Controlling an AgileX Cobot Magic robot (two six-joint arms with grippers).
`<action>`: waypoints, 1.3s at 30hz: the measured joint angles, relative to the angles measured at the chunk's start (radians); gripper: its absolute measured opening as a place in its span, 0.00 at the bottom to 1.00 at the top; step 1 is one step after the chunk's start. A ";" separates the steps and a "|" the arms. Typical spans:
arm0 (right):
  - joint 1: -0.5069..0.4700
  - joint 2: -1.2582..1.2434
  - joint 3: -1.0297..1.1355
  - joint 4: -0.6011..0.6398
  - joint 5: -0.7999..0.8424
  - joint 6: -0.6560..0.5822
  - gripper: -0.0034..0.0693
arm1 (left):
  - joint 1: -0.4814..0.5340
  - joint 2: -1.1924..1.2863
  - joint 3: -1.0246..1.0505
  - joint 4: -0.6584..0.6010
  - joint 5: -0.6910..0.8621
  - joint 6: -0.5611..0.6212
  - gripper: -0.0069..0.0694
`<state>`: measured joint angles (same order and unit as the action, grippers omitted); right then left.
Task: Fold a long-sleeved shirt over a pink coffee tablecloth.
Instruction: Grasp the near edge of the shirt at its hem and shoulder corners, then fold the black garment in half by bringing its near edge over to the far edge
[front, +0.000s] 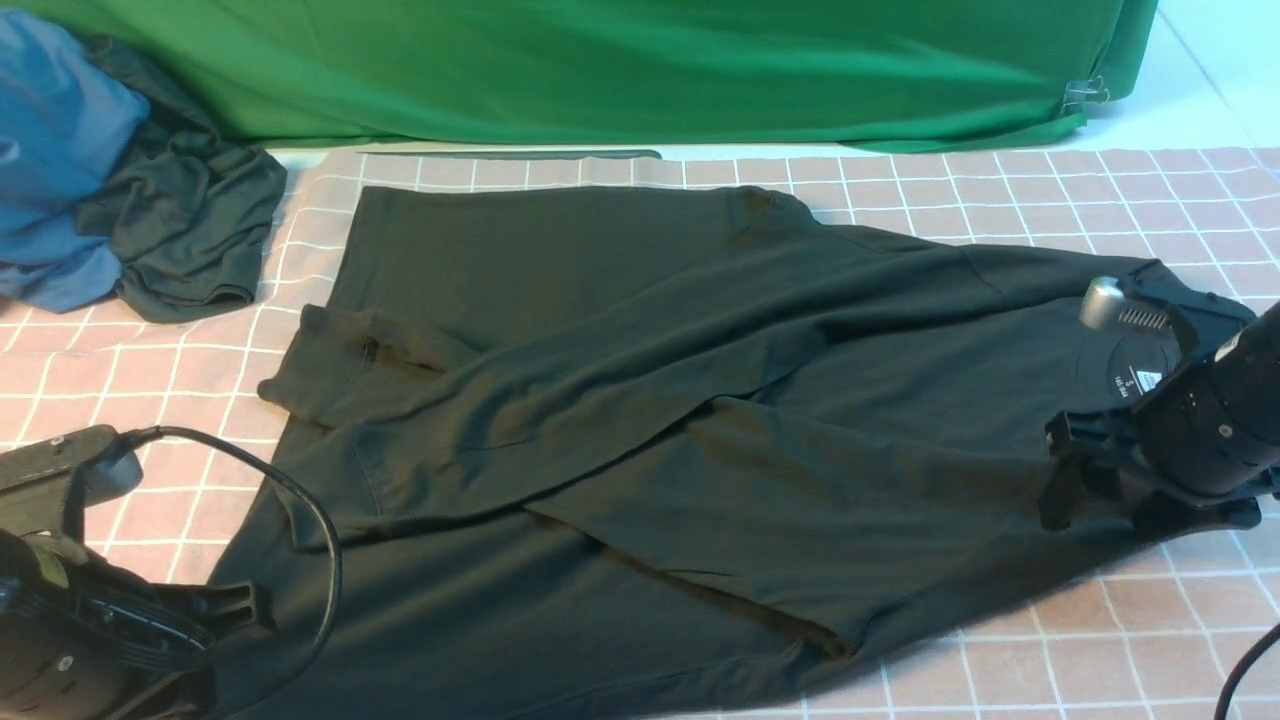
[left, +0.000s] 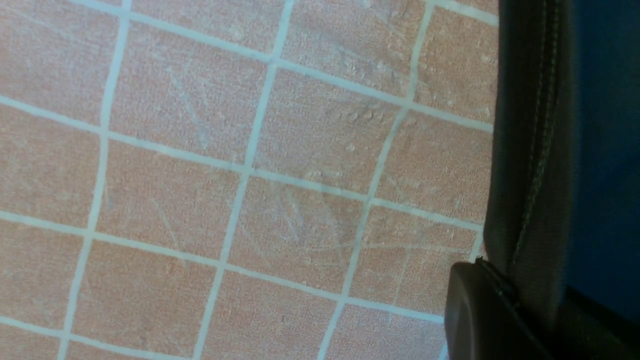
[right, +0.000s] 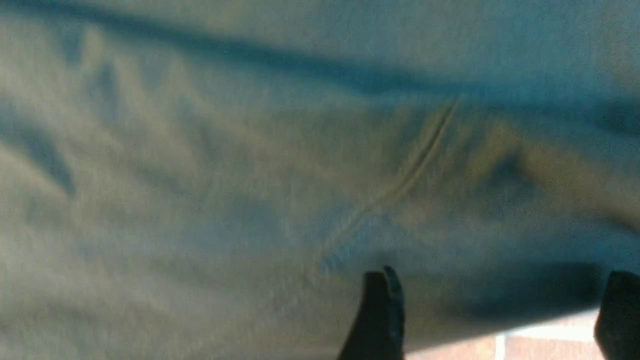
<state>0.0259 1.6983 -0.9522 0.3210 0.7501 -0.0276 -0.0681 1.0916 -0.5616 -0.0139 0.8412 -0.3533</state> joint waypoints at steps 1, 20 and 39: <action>0.000 0.010 -0.006 -0.001 0.004 0.011 0.84 | 0.000 0.000 0.000 -0.001 0.000 0.000 0.15; 0.004 0.069 -0.011 -0.012 0.095 0.123 0.62 | 0.000 0.000 0.000 -0.013 -0.011 -0.001 0.15; -0.044 -0.083 -0.027 -0.132 0.151 0.022 0.11 | 0.000 0.000 -0.010 -0.008 -0.007 0.002 0.15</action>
<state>-0.0176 1.6151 -0.9796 0.1892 0.9007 -0.0061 -0.0681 1.0911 -0.5716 -0.0218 0.8344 -0.3514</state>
